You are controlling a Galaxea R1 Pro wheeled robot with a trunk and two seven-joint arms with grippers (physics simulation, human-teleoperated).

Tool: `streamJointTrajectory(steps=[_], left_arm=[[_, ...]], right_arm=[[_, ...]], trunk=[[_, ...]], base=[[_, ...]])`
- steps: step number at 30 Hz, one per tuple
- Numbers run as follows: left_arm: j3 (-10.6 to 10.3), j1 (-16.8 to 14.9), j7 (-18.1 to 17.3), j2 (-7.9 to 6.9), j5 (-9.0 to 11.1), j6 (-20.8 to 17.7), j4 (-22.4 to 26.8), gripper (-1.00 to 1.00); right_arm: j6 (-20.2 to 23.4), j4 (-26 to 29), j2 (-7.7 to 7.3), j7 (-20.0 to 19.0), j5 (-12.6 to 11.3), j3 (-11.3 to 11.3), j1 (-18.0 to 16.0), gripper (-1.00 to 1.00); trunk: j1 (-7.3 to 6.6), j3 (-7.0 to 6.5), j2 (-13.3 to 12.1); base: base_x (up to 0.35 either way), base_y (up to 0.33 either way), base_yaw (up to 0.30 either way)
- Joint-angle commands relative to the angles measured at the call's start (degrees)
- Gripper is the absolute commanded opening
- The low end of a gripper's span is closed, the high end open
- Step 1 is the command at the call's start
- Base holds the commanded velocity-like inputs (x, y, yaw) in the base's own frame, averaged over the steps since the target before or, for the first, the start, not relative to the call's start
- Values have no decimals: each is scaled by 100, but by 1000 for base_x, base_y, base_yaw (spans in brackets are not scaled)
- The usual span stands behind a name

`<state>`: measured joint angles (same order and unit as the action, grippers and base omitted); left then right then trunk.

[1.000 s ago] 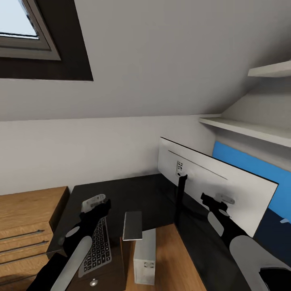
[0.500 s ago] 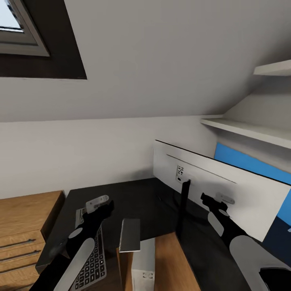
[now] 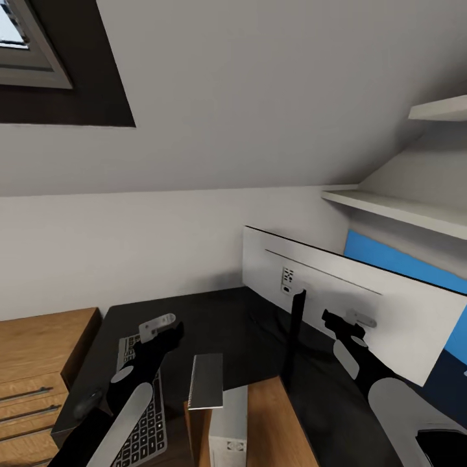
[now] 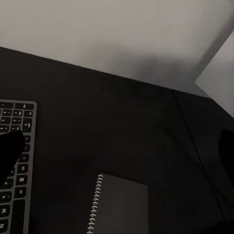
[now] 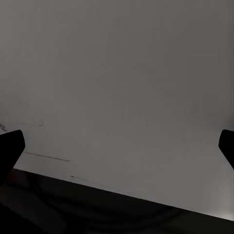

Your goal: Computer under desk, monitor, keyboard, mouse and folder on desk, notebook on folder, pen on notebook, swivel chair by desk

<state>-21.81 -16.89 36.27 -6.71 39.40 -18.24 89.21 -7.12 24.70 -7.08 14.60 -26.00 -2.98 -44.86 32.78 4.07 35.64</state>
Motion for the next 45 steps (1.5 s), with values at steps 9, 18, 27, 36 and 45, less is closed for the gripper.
streamJointTrajectory(steps=[9, 18, 27, 36, 45], left_arm=[[-53, -8, 45, -3, 37, -12, 9, 100], [-123, -8, 46, -5, 39, -12, 9, 100], [-133, -8, 47, -4, 32, -11, 9, 100], [-165, -8, 47, 3, 33, -12, 9, 100], [-180, -8, 47, 3, 33, -5, 9, 100]], right_arm=[[-26, -1, -4, 25, -54, -33, -6, 100], [-26, 1, -4, 25, -54, -30, -4, 100], [-26, 3, -4, 25, -54, -27, -5, 100], [-26, 4, -4, 25, -54, -33, -6, 100], [-26, 1, -4, 25, -54, -32, -5, 100]], trunk=[[2, 11, 10], [2, 11, 10], [2, 11, 10], [2, 11, 10], [2, 11, 10]], base=[[36, -1, 0], [134, 0, 0], [91, -13, 0], [132, -32, 0], [148, -88, 0]])
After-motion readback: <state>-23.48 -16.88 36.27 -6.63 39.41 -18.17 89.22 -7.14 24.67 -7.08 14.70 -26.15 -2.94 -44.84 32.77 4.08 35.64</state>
